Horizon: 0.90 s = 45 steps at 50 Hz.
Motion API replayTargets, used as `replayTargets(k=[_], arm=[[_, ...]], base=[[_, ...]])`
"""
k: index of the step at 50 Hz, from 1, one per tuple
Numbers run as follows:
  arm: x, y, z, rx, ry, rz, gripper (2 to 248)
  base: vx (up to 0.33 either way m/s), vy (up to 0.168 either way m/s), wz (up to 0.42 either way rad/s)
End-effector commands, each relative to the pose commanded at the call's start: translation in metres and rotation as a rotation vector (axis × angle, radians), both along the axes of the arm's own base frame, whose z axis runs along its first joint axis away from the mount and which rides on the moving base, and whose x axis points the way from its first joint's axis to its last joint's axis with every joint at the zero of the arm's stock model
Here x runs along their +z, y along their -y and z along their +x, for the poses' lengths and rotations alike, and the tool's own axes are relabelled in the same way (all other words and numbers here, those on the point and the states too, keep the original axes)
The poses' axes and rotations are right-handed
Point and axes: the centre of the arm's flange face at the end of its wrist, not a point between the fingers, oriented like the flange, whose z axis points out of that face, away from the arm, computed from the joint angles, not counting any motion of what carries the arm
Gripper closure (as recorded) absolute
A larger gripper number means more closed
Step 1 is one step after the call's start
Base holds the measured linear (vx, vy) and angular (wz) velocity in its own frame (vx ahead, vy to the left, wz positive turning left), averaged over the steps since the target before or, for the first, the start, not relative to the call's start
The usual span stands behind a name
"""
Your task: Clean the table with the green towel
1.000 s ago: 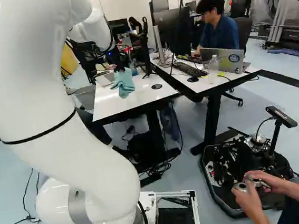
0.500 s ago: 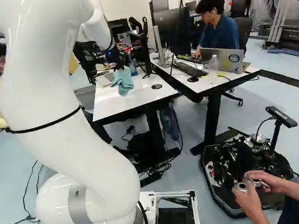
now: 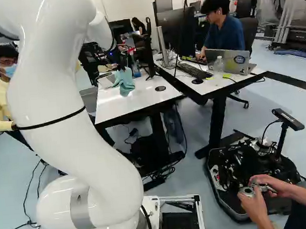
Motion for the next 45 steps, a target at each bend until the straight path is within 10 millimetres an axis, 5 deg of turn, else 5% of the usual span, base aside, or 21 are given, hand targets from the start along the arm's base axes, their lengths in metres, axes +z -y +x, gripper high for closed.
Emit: replayTargets(k=[21,45], arm=[[-0.001,-0.002,0.001,0.003,0.001,0.000,222],[-0.027,-0.004,0.012,0.002,-0.009,-0.002,222]], base=[[0.000,0.000,0.000],[0.000,0.000,0.000]])
